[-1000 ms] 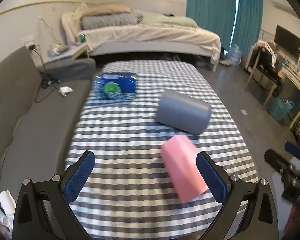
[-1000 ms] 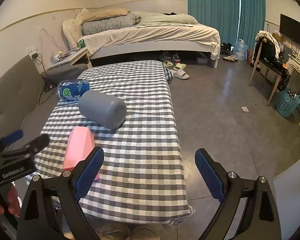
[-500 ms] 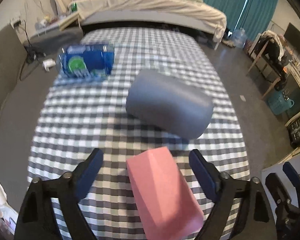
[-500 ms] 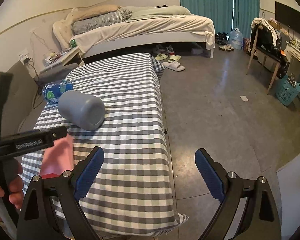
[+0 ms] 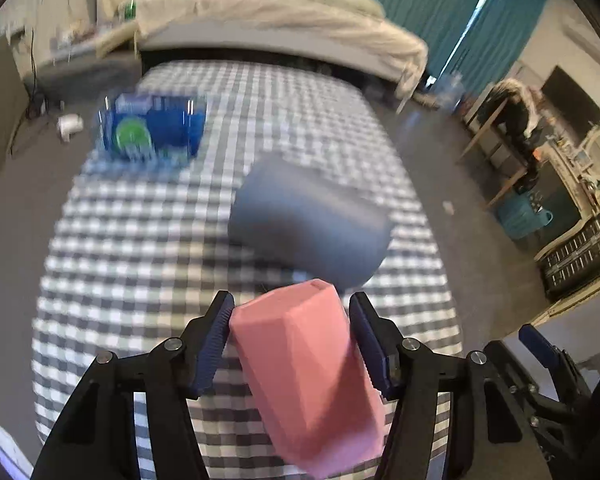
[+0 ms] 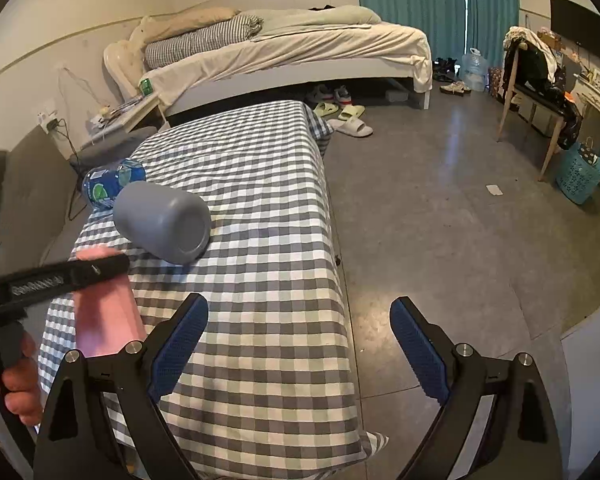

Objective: Flip cup upside down
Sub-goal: 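Close the left tool on the pink cup while the right tool releases it, then rotate the pink cup with the left tool so its rim faces down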

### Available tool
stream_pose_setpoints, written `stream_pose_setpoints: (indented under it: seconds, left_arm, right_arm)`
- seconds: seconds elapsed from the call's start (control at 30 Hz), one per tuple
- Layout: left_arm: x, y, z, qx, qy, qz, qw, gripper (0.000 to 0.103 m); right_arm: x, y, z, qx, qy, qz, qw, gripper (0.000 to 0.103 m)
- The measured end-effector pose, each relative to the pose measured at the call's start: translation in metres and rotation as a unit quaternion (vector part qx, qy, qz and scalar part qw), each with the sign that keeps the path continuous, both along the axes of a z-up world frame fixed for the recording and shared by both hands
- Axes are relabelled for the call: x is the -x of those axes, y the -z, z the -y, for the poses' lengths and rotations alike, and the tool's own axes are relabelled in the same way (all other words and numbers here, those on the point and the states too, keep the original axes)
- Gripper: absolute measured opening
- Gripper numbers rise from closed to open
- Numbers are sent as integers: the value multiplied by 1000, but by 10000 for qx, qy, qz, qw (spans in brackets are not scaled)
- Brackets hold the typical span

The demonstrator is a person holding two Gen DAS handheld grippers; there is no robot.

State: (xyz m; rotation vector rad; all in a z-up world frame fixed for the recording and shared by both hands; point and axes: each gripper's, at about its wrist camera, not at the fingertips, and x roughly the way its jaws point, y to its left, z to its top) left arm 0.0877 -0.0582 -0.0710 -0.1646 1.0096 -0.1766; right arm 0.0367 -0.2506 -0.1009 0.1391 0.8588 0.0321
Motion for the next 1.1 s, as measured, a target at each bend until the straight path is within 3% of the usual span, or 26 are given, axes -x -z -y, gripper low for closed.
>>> stream_pose_setpoints:
  seconds: [0.2, 0.33, 0.47, 0.6, 0.87, 0.93, 1.0, 1.1]
  left_arm:
    - [24, -13, 8, -296, 367, 541, 9974, 60]
    - [42, -8, 24, -576, 890, 933, 9900, 60]
    - [55, 6, 27, -295, 1393, 712, 9873, 61]
    - [65, 17, 26, -436, 1499, 700, 9853, 81]
    - [82, 43, 26, -577, 1741, 730, 9803, 81]
    - [83, 49, 29, -700, 1773, 810, 9783, 77]
    - [85, 52, 31, -670, 1859, 892, 9762, 67]
    - [84, 52, 34, -806, 1864, 1066, 9733, 67]
  right_arm:
    - [10, -9, 0, 86, 80, 79, 9999, 93]
    - [15, -19, 4, 186, 204, 227, 9994, 93]
    - [21, -26, 5, 298, 285, 342, 9986, 93]
    - [26, -31, 7, 257, 294, 375, 9985, 93]
    - [32, -31, 2, 346, 218, 314, 9987, 93]
    - [31, -28, 1, 348, 196, 252, 9989, 93]
    - [30, -25, 1, 365, 189, 198, 9990, 93]
    - [27, -22, 2, 374, 202, 156, 9990, 93]
